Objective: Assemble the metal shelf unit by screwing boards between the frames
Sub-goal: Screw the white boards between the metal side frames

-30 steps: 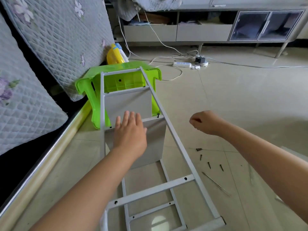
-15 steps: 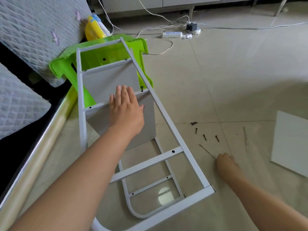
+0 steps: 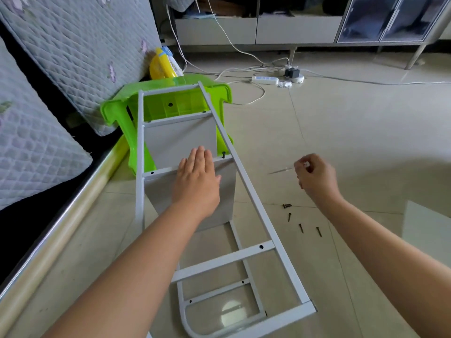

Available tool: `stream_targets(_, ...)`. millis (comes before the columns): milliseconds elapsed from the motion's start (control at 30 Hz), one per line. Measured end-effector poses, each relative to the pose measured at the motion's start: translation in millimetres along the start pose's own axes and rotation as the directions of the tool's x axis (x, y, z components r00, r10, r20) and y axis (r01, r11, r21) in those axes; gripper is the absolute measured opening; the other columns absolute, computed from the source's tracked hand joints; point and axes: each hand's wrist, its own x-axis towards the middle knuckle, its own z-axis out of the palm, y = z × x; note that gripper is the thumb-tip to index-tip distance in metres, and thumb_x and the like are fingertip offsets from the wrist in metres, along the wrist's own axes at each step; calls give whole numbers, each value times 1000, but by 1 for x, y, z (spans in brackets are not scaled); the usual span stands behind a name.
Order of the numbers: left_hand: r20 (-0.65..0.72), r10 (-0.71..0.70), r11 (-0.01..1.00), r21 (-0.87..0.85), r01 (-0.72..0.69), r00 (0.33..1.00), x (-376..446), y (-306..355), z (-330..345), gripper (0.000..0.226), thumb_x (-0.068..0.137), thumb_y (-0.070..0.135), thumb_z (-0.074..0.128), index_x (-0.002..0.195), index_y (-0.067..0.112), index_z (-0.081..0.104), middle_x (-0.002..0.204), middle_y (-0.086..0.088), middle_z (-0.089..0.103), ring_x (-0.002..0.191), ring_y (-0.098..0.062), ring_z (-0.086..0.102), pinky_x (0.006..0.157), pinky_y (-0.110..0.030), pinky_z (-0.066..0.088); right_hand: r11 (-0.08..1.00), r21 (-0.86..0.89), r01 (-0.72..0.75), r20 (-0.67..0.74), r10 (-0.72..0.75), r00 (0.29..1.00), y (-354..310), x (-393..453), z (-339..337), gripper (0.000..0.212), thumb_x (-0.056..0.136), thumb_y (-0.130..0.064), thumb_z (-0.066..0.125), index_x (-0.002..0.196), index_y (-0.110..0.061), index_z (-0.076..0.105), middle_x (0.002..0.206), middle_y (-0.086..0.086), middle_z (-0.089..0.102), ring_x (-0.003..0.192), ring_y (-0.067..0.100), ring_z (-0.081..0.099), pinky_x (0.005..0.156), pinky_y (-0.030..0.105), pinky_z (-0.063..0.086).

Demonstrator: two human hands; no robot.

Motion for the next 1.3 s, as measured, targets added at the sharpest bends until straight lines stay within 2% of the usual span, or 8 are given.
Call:
stream_targets(133,12,9,1000,2,-9,1000,0,-1,-2,58,102,27,19,147,4,-9,156,-10,-13,144,-21,-12,115,-32,-8,942,267,204,-100,-184,978,-63,4,-11,25,93,-13,47,73,-26,46,56,1,47,37,-1,44,43,13,35)
stream_targets(300,68,31,999,-45,-28,997,1,-3,-8,56,102,26,17,147,5,-10,156,-8,-14,144,-19,-12,115,-30,-7,880,125,459,-2,-462,887,-104,-7,-5,12,91,-25,39,86,-15,42,55,-7,47,47,6,43,53,25,34)
stream_targets(433,77,61,996,-73,-56,995,-1,-9,-6,56,102,27,17,147,5,-9,155,-8,-16,144,-18,-13,114,-29,-8,819,35,573,39,-574,818,-118,-17,4,37,84,-28,30,96,2,49,58,3,49,56,22,44,56,33,27)
stream_targets(600,61,72,994,-83,-67,996,0,-10,-2,58,102,28,19,147,5,-9,155,-9,-16,143,-19,-14,114,-30,-9,779,-41,626,114,-618,778,-123,-20,4,44,84,-30,29,99,5,49,55,-17,37,61,21,41,55,29,23)
stream_targets(767,49,82,994,-72,-79,995,0,-10,1,58,102,28,20,147,4,-10,155,-10,-17,143,-20,-15,114,-30,-10,768,-63,638,150,-625,766,-124,-24,3,39,91,-27,33,99,7,49,55,-12,38,62,21,40,55,30,15)
stream_targets(933,45,94,993,-71,-91,995,0,-11,1,58,102,27,19,147,4,-9,155,-10,-17,143,-20,-15,114,-31,-10,766,-89,636,119,-626,771,-131,-26,2,34,93,-25,35,99,5,50,60,0,45,60,25,42,53,31,19)
stream_targets(1067,35,97,994,-61,-94,995,-1,-11,2,57,102,27,19,147,4,-9,155,-10,-17,143,-20,-15,114,-31,-10,754,-57,654,98,-648,755,-136,-27,1,40,86,-25,32,95,9,50,54,-16,36,57,22,37,53,30,12)
stream_targets(1300,52,97,994,-62,-94,994,0,-11,1,58,102,27,20,147,4,-11,155,-9,-18,143,-20,-17,114,-31,-11,801,-91,592,139,-579,804,-134,-22,3,23,97,-12,39,103,8,48,56,-9,38,66,22,38,56,29,13)
